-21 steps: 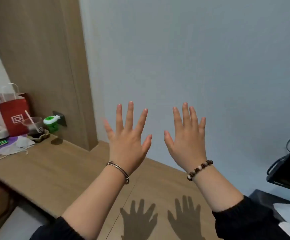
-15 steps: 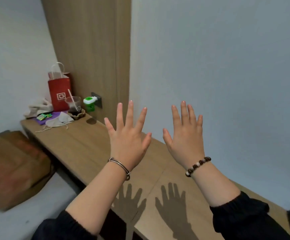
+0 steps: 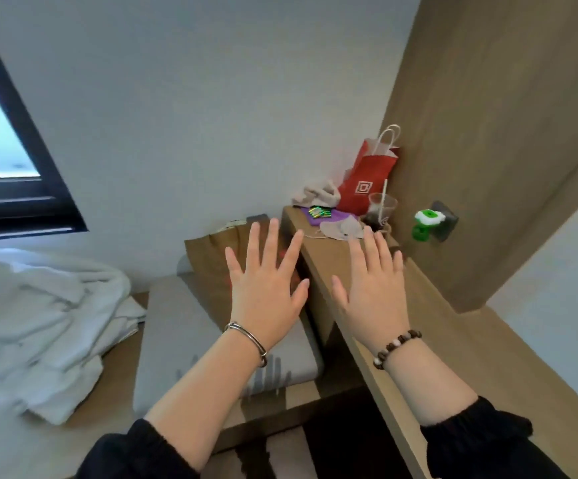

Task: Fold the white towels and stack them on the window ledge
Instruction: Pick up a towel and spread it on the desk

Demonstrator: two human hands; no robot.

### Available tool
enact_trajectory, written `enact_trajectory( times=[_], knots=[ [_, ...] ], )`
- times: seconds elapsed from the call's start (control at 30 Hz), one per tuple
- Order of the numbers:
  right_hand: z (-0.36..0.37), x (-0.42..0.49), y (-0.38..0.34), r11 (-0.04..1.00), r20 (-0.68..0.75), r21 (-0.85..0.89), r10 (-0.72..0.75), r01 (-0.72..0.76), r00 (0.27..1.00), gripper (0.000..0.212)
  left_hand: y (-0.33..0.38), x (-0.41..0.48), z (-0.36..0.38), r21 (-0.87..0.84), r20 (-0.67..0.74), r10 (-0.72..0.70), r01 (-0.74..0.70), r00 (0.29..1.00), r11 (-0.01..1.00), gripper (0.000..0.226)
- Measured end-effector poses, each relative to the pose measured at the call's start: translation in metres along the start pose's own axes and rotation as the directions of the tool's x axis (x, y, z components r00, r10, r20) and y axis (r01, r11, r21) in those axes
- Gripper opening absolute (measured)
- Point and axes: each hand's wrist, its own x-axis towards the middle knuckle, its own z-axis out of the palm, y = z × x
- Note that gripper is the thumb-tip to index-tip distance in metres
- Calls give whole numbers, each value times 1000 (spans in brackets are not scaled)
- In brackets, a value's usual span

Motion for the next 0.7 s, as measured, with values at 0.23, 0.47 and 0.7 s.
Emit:
enact_trajectory(
  times=[0.23, 0.47, 0.7],
  knots=[
    [77, 60, -136, 947, 130, 176, -293, 269, 947, 65, -141, -11, 20, 182, 90, -286, 266, 954, 947, 75],
    [142, 124, -245, 831, 185, 313, -528, 459, 829, 66, -250, -8, 32, 255, 107, -549, 511, 829, 821, 68],
    [182, 153, -330, 736, 265, 400, -663, 546, 700, 66, -337, -19, 47, 177, 164, -741, 720, 651, 671, 67]
  ],
)
